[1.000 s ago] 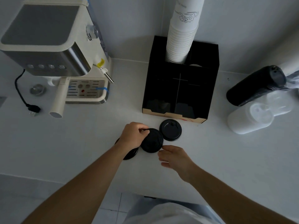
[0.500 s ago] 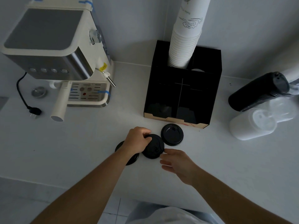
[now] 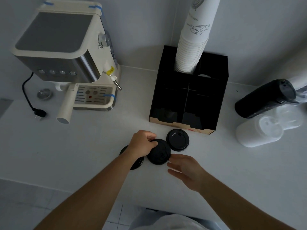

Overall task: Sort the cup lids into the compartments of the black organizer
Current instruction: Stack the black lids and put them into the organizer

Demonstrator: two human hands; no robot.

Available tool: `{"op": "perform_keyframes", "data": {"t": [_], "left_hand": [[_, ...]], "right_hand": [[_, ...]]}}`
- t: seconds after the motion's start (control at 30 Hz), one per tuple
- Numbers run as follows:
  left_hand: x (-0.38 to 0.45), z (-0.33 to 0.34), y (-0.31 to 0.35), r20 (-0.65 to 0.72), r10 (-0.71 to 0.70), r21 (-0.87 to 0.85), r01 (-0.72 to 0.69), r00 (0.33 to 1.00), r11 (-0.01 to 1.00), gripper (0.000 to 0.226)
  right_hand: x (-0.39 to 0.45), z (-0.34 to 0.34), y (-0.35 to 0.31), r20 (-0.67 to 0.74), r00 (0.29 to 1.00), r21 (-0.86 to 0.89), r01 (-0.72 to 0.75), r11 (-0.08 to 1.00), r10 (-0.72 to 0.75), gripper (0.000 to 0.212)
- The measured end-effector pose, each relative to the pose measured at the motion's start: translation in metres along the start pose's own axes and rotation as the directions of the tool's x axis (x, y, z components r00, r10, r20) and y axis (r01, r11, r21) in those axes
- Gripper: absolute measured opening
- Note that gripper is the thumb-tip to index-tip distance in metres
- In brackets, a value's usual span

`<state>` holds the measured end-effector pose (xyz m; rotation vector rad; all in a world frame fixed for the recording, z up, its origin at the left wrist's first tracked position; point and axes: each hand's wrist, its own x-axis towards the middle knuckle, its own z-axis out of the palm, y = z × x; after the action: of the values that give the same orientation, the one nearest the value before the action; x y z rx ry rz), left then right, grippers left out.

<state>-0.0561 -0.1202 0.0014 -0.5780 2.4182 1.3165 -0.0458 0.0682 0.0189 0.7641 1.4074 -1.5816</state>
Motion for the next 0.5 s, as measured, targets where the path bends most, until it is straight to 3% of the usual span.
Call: {"op": "perform_keyframes", "data": {"t": [0.17, 0.3, 0.5], "left_hand": [[-0.005, -0.004, 0.000, -0.029, -0.005, -0.093, 0.002, 1.000, 0.996, 0.034], [-0.007, -0.016, 0.002, -0.040, -0.038, -0.294, 0.024, 0.998, 0.956, 0.032], [-0.016, -0.035, 0.002, -0.060, -0.057, -0.442, 0.025, 0.997, 0.897, 0.029]], "right_hand": [[-0.010, 0.002, -0.005, -0.038, 0.994, -0.024, 0.099, 0.995, -0.100, 0.035], [-0.014, 0.006, -0.020, -0.075, 0.978, -0.094, 0.188, 0.978, -0.195, 0.043], [-0.014, 0.025, -0.038, -0.041, 0.941, -0.228, 0.318, 0.920, -0.336, 0.036]]}}
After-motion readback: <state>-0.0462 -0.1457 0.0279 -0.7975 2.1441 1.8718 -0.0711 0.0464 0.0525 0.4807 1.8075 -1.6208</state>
